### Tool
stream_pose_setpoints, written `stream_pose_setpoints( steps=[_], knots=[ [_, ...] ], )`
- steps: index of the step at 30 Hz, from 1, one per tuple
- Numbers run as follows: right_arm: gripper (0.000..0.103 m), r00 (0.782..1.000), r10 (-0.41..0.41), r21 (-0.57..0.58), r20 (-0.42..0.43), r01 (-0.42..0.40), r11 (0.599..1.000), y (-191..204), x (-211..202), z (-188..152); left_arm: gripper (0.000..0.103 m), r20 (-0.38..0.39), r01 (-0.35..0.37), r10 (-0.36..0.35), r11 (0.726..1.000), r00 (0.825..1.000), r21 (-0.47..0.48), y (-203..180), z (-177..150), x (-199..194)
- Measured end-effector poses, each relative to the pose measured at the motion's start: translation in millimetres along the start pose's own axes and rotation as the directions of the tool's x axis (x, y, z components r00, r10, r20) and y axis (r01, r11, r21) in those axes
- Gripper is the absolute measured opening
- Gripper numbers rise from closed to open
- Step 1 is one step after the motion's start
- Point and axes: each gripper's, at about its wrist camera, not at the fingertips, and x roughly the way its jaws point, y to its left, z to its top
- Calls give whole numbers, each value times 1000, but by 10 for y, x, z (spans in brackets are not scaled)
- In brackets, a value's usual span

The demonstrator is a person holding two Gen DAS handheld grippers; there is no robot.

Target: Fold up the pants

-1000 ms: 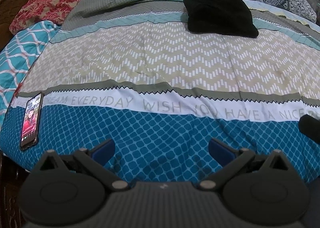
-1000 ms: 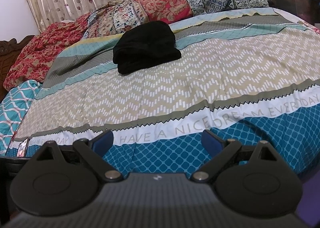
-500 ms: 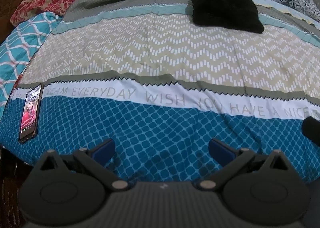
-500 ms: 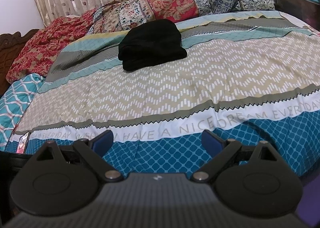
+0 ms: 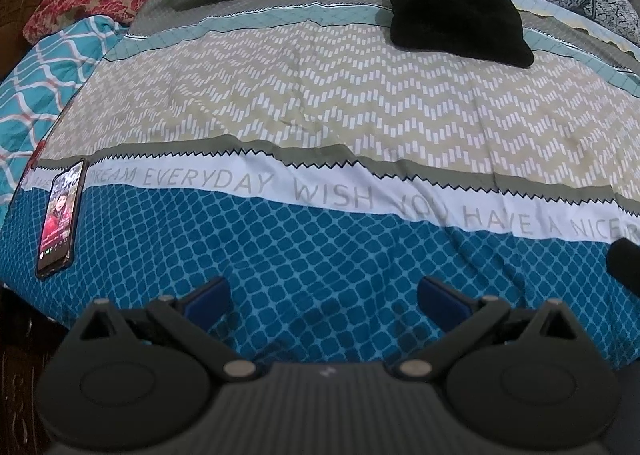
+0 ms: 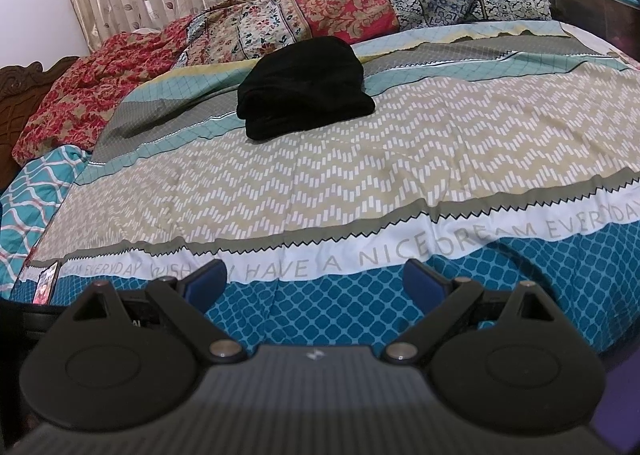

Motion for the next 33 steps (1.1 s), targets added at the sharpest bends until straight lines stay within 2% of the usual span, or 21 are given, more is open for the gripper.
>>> stream_pose_setpoints(
  steps=[18, 33],
  knots=[
    [96, 1000, 1, 3, -1, -1, 1000, -14, -7, -3, 103, 51, -4, 2, 999, 999, 40, -49, -4, -94],
    [96, 1000, 2, -1, 8, -2, 1000, -8, -23, -5, 103, 37, -2, 0, 999, 999, 40, -52, -20, -73]
  ],
)
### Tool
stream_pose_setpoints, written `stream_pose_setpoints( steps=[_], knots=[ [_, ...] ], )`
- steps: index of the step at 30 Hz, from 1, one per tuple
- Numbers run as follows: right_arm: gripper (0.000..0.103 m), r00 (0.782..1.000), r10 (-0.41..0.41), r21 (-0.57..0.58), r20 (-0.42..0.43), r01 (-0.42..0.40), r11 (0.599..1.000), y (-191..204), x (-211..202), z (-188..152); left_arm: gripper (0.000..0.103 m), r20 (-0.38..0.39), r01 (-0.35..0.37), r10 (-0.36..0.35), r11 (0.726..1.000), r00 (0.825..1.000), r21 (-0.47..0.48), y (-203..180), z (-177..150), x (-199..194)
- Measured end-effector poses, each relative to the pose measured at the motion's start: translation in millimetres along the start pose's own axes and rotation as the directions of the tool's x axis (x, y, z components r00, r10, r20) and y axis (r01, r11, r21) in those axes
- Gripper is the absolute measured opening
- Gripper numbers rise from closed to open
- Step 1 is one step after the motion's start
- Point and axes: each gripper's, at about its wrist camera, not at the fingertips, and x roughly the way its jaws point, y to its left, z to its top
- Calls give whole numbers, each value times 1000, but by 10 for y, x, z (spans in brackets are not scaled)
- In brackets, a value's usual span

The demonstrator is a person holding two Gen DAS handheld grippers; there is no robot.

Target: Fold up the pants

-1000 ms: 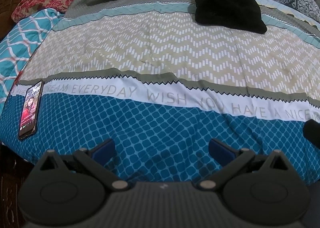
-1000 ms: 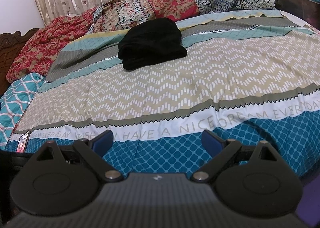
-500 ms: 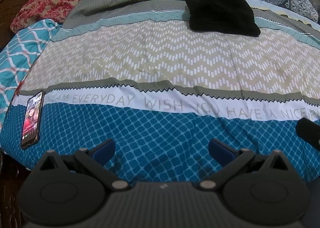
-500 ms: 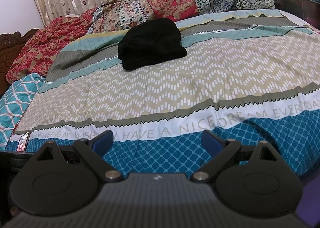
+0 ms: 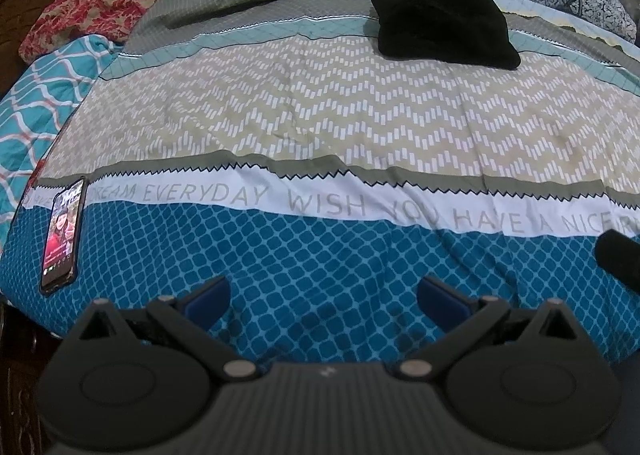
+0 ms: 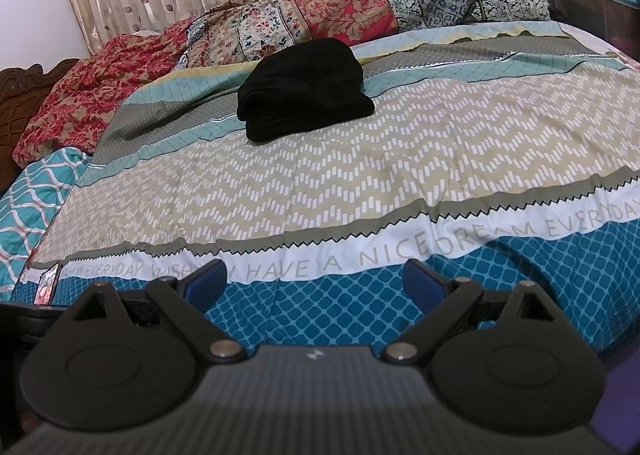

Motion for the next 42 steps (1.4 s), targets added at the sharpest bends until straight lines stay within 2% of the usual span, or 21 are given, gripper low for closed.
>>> stream_pose_setpoints(
  steps=[8, 16, 24, 32, 42],
  knots=[
    [96, 1000, 1, -10, 6, -1, 1000, -1, -8, 7, 103, 0, -24, 24, 1000, 1000, 1, 9, -1, 6],
    [96, 999, -5, -9, 43, 6, 1000, -35, -87, 95, 103, 51, -51, 49, 998, 997, 34, -48, 99, -77],
    [96, 993, -27, 8, 119, 26, 1000, -177, -225, 287, 103, 117, -38, 28, 996, 993, 80, -218, 324, -203],
    [96, 986, -14, 10, 168, 12, 1000, -264, -331, 442, 103, 185, -25, 6, 994, 983, 106, -420, 514, -372],
    [96, 980, 6, -10, 200, -4, 1000, -322, -379, 460, 103, 198, -32, 9, 993, 980, 114, -584, 606, -431]
  ],
)
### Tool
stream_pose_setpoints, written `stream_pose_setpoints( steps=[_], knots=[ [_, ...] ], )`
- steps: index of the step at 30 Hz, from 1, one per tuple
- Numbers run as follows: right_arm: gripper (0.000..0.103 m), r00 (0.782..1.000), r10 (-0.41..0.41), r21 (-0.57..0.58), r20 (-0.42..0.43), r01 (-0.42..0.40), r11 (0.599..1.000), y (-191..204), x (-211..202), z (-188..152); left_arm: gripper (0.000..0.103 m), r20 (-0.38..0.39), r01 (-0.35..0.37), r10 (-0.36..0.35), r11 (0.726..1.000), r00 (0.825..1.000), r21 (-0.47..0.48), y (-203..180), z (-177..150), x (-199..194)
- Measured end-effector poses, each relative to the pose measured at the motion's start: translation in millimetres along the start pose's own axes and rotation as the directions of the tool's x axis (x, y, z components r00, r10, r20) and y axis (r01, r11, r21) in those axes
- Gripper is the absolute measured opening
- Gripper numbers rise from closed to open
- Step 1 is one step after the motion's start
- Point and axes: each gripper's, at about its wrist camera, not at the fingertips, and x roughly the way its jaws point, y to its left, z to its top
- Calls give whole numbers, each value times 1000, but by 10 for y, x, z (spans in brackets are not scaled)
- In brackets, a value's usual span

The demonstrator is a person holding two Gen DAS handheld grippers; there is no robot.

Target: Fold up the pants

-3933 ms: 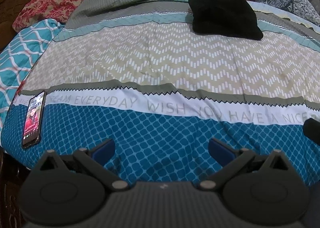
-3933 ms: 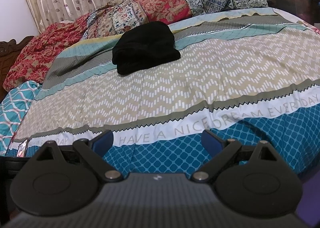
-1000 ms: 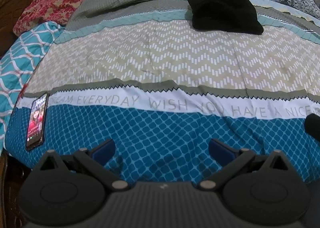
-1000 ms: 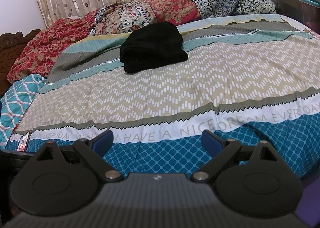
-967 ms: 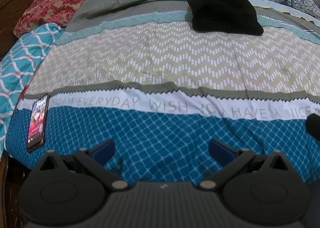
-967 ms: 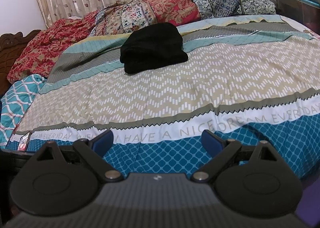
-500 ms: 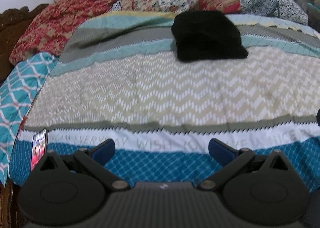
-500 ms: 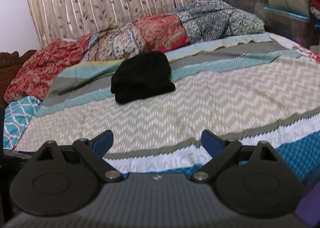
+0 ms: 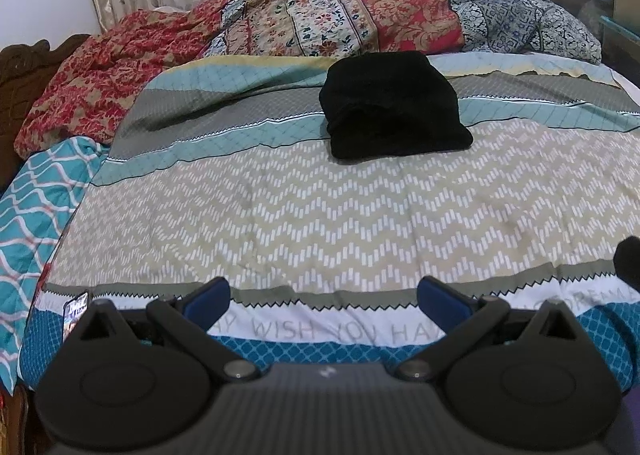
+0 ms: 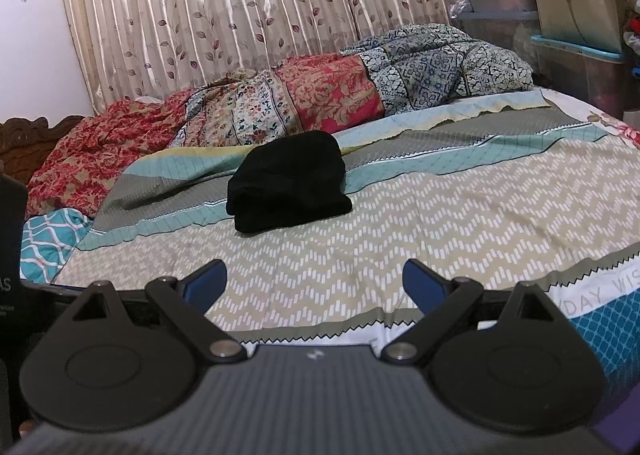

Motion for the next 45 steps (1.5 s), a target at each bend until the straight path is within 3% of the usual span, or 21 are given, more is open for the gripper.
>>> stream_pose_setpoints(
  steps=[17, 45],
  knots=[
    [96, 999, 3, -4, 42, -3, 1000, -102, -59, 2, 103, 24, -51, 49, 997, 999, 65, -249, 100, -20],
    [96, 999, 9, 31, -41, -8, 999, -177, 81, -107, 103, -113, -14, 21, 998, 993, 62, -281, 2, 260]
  ],
)
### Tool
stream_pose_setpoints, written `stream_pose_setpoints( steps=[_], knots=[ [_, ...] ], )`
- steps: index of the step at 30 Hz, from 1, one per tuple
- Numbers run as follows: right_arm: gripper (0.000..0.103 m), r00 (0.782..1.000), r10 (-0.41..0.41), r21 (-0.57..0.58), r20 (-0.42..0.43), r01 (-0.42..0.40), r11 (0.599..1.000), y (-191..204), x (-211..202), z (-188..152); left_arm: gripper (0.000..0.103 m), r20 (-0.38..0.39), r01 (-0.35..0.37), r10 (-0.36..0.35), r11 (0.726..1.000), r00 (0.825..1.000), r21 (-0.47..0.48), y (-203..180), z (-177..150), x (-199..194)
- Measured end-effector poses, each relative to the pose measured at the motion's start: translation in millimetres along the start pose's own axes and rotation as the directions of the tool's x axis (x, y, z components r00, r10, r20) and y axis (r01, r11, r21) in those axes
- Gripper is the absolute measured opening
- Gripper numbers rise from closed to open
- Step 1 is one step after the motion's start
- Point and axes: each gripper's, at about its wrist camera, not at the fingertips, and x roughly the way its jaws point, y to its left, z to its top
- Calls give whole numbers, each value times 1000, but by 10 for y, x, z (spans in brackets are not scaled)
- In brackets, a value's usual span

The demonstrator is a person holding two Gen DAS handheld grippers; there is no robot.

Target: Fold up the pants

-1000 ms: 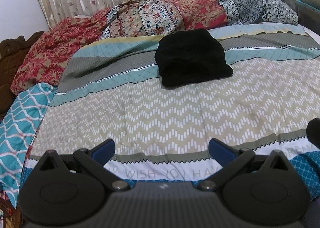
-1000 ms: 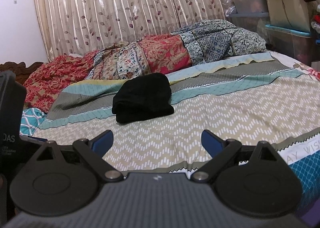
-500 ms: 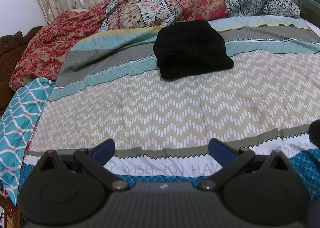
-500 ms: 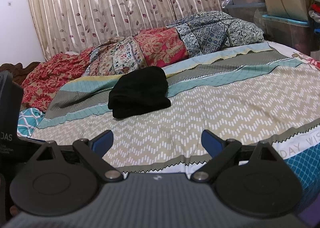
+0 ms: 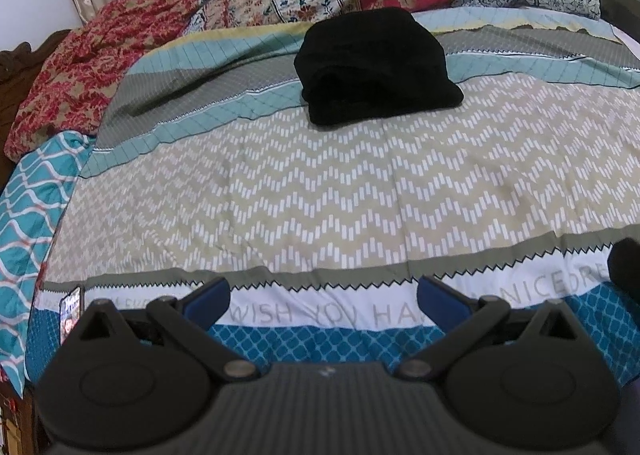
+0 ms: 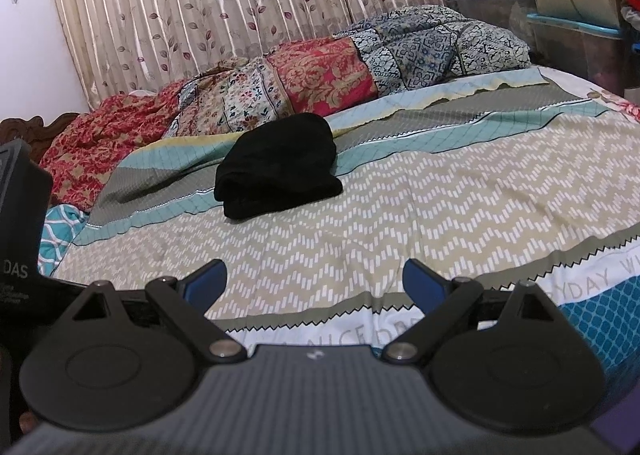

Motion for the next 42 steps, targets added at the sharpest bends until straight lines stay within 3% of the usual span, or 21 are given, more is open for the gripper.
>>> stream_pose_setpoints(
  steps=[20, 42],
  knots=[
    [96, 1000, 4, -13, -29, -4, 1000, 31, 53, -60, 103, -76, 26, -27, 1000, 997, -16, 15, -66, 107],
    [96, 999, 1, -23, -41, -2, 1000, 52, 97, -88, 103, -78, 69, -69, 998, 995, -7, -4, -50, 146]
  ],
)
